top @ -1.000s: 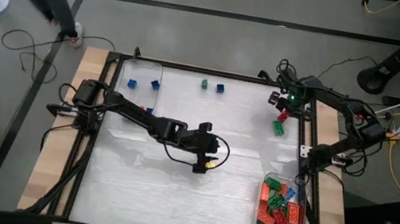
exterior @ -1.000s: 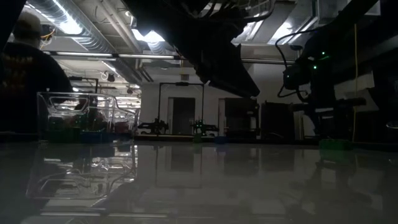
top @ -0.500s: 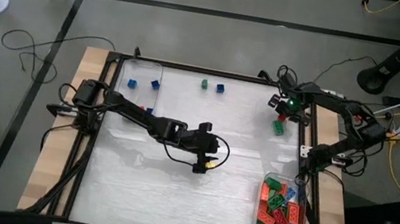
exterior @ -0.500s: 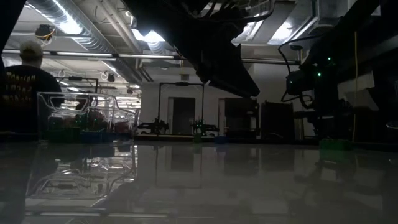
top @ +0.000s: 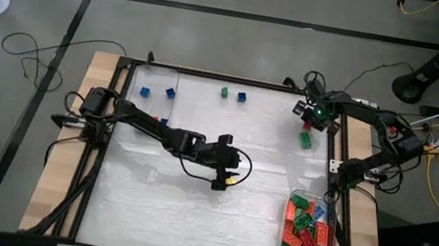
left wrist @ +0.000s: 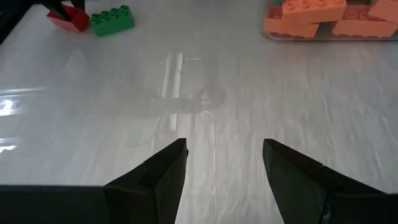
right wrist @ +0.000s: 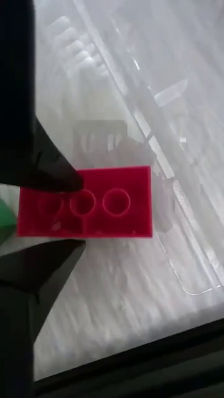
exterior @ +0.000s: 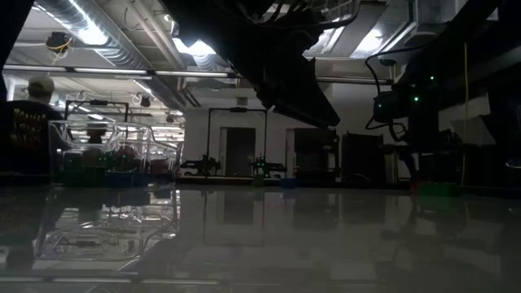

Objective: Sort blocks by size
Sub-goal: Put the 8 stud red game piece into the bottom transparent bin

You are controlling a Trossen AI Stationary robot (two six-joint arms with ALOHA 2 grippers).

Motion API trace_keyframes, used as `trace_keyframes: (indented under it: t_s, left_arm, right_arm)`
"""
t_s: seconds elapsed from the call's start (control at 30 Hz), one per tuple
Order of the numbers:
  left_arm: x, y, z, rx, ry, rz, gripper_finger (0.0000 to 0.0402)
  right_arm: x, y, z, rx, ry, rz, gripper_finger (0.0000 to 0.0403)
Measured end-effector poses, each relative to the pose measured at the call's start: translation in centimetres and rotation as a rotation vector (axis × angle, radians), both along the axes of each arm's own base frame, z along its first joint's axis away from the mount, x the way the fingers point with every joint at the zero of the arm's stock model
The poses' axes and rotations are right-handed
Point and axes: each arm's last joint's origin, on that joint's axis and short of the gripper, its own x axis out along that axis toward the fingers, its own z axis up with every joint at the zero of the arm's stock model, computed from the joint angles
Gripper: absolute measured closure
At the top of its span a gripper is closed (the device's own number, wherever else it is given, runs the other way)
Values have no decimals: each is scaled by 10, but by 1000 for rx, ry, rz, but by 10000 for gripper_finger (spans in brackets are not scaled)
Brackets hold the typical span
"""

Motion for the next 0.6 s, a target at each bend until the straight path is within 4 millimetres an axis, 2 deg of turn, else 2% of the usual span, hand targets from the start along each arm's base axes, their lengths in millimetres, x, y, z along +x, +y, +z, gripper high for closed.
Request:
trace_keyframes:
  t_s: [0.17,0.37,0.47,0.6]
  left_arm:
    - [0,0,0,0,0,0,204]
    - [0,0,0,0,0,0,204]
    - [0,0,0,0,0,0,204]
    - [0,0,0,-1,0,0,204]
  right_arm:
    - [0,0,0,1,8,47,324]
    - [0,0,0,3,20,115,324]
    - [1,0,1,21,16,173,311]
    - [4,-1,11,47,-27,256,305]
